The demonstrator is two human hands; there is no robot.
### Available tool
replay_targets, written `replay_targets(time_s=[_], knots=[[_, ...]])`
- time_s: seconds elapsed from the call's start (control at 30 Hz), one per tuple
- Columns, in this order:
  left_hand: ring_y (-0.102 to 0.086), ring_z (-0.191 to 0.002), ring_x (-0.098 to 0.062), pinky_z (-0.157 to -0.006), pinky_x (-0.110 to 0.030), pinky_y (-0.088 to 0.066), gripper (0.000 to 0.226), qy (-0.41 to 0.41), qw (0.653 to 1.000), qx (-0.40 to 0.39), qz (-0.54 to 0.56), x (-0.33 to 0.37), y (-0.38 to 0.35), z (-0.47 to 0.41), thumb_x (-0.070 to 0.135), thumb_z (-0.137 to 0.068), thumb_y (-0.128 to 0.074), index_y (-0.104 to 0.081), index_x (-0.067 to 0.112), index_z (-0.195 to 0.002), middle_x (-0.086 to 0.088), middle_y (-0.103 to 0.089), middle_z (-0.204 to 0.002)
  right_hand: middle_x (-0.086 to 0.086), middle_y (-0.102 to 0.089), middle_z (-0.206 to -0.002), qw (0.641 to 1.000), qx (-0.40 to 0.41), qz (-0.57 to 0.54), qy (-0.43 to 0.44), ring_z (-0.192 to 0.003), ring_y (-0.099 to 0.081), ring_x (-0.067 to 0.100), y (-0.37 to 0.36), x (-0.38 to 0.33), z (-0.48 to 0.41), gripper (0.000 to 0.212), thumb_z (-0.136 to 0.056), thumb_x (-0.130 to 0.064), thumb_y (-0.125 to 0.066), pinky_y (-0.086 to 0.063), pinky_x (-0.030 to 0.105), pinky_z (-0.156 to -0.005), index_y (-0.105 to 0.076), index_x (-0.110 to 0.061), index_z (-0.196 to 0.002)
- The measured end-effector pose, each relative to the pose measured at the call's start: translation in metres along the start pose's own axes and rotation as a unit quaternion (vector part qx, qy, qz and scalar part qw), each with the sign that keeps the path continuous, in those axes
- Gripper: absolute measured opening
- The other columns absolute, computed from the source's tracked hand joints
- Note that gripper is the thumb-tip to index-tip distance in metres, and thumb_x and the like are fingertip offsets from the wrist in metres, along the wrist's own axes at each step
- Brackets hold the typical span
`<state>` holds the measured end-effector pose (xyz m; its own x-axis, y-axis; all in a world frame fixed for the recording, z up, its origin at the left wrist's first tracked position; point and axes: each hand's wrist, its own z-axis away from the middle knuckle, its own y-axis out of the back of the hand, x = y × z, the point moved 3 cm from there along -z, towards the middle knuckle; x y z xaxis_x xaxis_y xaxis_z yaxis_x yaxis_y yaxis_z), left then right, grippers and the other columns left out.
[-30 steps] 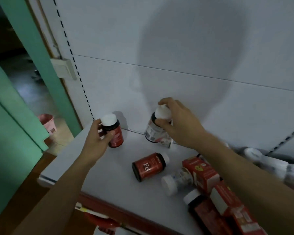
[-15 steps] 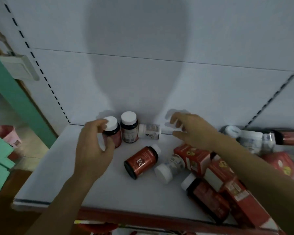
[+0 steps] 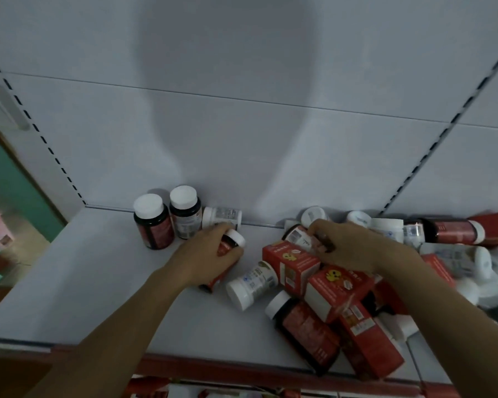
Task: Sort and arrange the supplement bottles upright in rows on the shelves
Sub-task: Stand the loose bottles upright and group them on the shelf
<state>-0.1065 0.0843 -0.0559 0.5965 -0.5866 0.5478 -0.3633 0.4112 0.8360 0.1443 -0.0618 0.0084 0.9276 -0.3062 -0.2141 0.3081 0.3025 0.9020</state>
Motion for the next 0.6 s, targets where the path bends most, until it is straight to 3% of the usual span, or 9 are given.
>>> replay_targets(time_s=[0.1,0.17,0.33,0.47,0.6], knots=[[-0.056,-0.111,-0.014,-0.092,-0.035,-0.049,0.051,-0.027,0.980,0.142,0.136,0.010,0.005,0.003,0.054,-0.088,-0.062,-0.044,0.032,-0.129,0.007,-0.055,-0.124,-0.008,-0.065,-0.106,0.999,-0.035,0.001,-0.007,-0.095,-0.063,0.015,0.004,0.001,-0.004,0.046,-0.087,-0.061,-0.059,-0.053,0.041,-0.089,-0.036,-0.042,-0.121],[-0.053,-0.114,-0.013,-0.094,-0.029,-0.045,0.054,-0.048,0.967,0.205,0.147,0.016,0.007,0.011,0.034,-0.087,-0.075,-0.045,0.026,-0.130,0.006,-0.053,-0.125,-0.008,-0.064,-0.102,0.999,-0.030,0.002,-0.011,-0.090,-0.063,0.013,0.001,-0.002,-0.012,0.041,-0.086,-0.059,-0.059,-0.052,0.040,-0.084,-0.035,-0.042,-0.114],[-0.050,-0.124,-0.009,-0.102,-0.028,-0.042,0.063,-0.021,0.957,0.262,0.124,-0.006,0.016,0.043,0.017,-0.082,-0.081,-0.049,0.024,-0.137,0.005,-0.052,-0.134,-0.006,-0.060,-0.091,0.999,0.022,-0.031,0.006,-0.080,-0.060,0.010,0.002,-0.011,-0.015,0.035,-0.092,-0.052,-0.056,-0.045,0.030,-0.066,-0.037,-0.027,-0.107],[-0.050,-0.117,-0.005,-0.098,-0.029,-0.043,0.062,0.010,0.944,0.312,0.107,-0.027,0.032,0.072,0.009,-0.079,-0.083,-0.054,0.023,-0.132,0.007,-0.053,-0.126,0.000,-0.053,-0.103,0.990,0.128,-0.027,0.056,-0.089,-0.053,0.018,0.028,-0.033,-0.011,0.037,-0.092,-0.050,-0.060,-0.041,0.034,-0.074,-0.040,-0.026,-0.113],[-0.045,-0.110,-0.001,-0.098,-0.027,-0.042,0.060,0.059,0.930,0.353,0.080,-0.039,0.043,0.083,0.006,-0.078,-0.083,-0.058,0.018,-0.131,0.003,-0.047,-0.123,0.003,-0.050,-0.107,0.963,0.215,-0.009,0.163,-0.088,-0.053,0.024,0.042,-0.087,-0.023,0.038,-0.094,-0.050,-0.060,-0.045,0.036,-0.076,-0.045,-0.027,-0.121]])
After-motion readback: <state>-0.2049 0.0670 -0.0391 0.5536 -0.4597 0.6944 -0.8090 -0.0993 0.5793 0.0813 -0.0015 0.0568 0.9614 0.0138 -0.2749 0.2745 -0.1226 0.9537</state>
